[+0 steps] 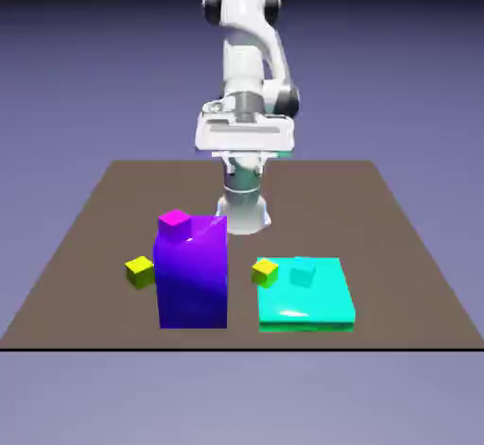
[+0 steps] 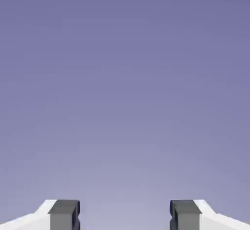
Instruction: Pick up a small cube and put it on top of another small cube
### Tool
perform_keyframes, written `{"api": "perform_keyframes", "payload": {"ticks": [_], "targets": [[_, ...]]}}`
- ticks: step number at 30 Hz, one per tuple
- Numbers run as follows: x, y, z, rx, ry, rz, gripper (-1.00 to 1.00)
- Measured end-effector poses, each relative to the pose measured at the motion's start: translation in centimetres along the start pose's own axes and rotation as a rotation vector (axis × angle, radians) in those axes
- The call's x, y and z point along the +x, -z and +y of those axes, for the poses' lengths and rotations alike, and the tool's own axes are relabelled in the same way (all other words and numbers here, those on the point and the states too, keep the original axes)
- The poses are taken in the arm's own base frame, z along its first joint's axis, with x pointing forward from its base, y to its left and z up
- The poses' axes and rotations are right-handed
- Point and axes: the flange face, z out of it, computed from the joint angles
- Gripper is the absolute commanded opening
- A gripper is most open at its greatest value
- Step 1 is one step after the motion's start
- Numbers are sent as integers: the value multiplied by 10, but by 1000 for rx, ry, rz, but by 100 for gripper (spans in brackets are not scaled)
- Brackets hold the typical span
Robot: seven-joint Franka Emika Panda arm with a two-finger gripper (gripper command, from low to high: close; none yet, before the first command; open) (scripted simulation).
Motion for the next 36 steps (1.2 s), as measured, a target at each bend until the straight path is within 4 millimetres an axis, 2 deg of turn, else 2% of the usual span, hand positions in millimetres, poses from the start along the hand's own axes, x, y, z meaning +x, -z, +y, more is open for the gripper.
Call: {"api": "perform_keyframes", "payload": {"ticks": [2, 5, 11, 14, 17, 21, 27, 28, 29, 30, 31, 34, 35, 36], "targets": [[26, -12, 14, -58, -48, -34, 0], [62, -40, 49, -181, -139, -112, 0], [125, -82, 144, -446, -320, -248, 0], [144, -96, 199, -580, -421, -319, 0], [153, -107, 246, -704, -505, -395, 0], [128, -139, 283, -813, -615, -547, 0], [85, -176, 341, -949, -801, -772, 0], [69, -185, 341, -943, -821, -810, 0], [66, -182, 355, -912, -865, -812, 0], [62, -171, 383, -919, -930, -809, 0], [62, -171, 383, -919, -930, -809, 0], [15, -201, 404, -918, -930, -809, 0], [8, -205, 407, -919, -930, -809, -100], [8, -205, 407, -919, -930, -809, -100]]}}
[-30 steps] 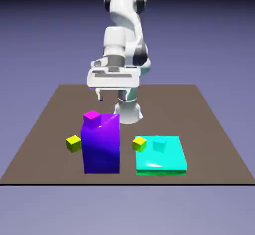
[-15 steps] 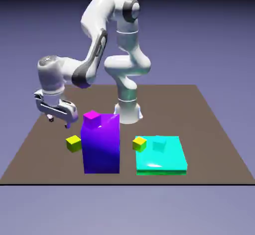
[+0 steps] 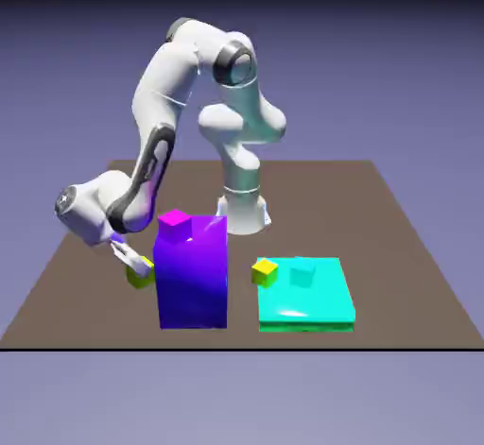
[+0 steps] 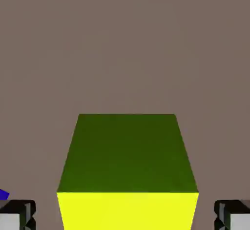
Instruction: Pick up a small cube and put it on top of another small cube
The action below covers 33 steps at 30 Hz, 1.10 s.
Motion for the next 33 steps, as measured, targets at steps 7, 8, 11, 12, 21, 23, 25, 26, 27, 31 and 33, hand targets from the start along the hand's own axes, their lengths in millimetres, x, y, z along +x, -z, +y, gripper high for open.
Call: {"api": "perform_keyframes", "payload": {"ticks": [7, 8, 11, 12, 21, 23, 25, 26, 27, 31, 33], "targets": [[-15, 114, -7, 122, -40, -12, -100], [-27, 132, -17, 159, -37, -15, -100], [-71, 191, -41, 267, -26, -27, -100], [-87, 211, -46, 303, -22, -31, -100], [-331, 186, -101, 115, 331, 71, -100], [-394, 142, -99, -1, 454, 134, -100], [-452, 97, -86, -114, 576, 205, -100], [-477, 74, -77, -169, 635, 243, -100], [-488, 50, -70, -229, 681, 274, -100], [-499, -6, -55, -330, 762, 329, -100], [-485, -37, -55, -331, 761, 328, -100]]}}
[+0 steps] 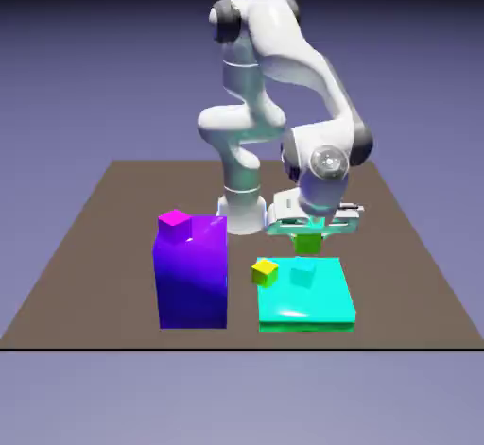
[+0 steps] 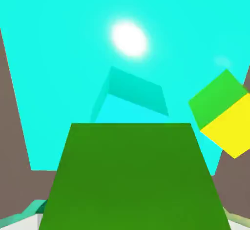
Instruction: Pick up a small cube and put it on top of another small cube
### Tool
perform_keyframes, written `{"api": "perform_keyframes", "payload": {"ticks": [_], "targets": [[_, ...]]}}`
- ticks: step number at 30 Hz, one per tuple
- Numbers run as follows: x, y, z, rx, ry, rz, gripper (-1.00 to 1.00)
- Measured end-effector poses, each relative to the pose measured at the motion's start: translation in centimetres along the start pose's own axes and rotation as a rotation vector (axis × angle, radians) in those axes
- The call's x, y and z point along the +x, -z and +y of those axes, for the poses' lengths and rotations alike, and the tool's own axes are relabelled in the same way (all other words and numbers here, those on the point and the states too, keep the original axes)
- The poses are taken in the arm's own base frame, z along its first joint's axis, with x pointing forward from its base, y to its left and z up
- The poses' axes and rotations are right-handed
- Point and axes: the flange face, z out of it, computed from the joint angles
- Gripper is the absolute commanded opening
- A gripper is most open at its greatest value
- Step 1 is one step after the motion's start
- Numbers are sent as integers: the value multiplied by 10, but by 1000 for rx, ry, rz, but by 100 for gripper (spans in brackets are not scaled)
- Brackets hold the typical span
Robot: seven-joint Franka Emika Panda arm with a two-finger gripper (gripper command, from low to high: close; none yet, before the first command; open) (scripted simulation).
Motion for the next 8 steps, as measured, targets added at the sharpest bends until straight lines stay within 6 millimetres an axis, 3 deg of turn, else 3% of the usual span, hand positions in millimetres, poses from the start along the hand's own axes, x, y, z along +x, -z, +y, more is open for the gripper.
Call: {"api": "perform_keyframes", "payload": {"ticks": [1, 2, 4, 8], "targets": [[1, -17, -1, 0, 0, 0, -100], [1, -17, -1, 0, 0, 0, 100], [2, -17, -1, -2, 0, 2, 100], [-6, 50, 6, -1, 0, 3, 100]]}}
